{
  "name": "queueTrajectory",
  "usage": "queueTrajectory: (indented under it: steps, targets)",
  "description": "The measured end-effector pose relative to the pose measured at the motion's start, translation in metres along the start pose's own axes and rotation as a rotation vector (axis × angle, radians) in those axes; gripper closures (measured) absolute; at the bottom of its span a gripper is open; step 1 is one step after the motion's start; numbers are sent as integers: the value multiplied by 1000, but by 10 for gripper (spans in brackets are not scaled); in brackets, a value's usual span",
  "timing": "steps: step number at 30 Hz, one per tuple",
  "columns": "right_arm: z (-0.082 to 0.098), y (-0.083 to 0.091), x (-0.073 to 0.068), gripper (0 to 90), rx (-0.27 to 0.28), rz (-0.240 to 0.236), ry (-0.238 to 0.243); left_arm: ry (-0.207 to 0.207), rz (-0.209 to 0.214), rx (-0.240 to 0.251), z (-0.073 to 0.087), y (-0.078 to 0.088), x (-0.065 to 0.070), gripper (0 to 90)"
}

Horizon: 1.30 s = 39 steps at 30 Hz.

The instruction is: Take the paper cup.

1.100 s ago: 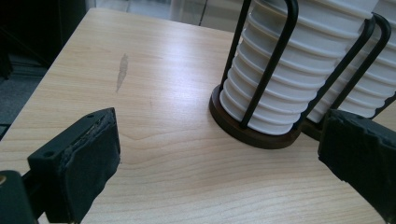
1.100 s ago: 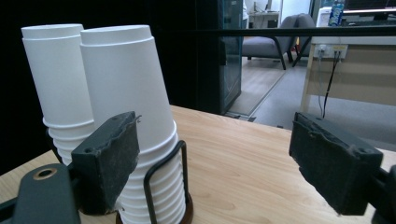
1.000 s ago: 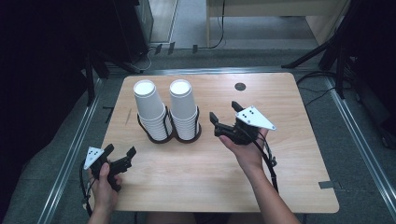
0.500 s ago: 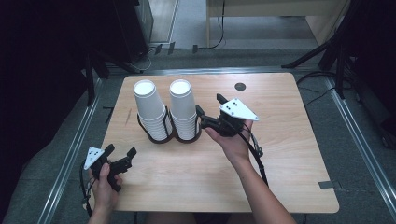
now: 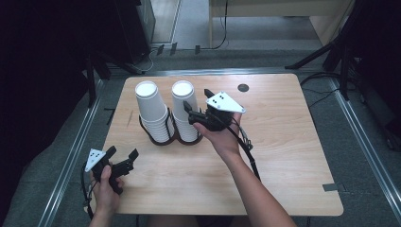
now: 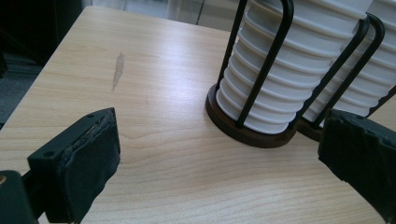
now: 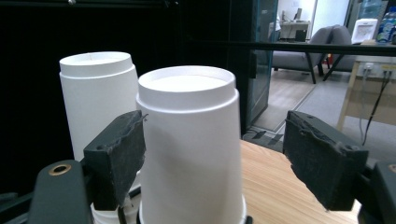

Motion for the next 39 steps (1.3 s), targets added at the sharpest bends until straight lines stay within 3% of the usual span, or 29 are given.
queueTrajectory:
  steps: [16, 30, 39]
  targets:
    - [0, -27, -13, 244, -21, -9, -16, 6, 6, -1, 0, -1, 1, 0]
    - [5, -44, -15, 193, -57, 36, -19, 9, 13, -6, 0, -1, 2, 0]
    - [8, -49, -15, 221, -75, 56, -20, 14, 14, -4, 0, 0, 1, 0]
Point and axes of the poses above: each handheld gripper's, and its own axes: y roughly backward along the jaws, z roughly out of its underside, x roughly to its right, the point moved 7 cm from there along -y, roughly forward along the jaws, and after that the axes turned 5 degrees about y, right-handed, at the moved point
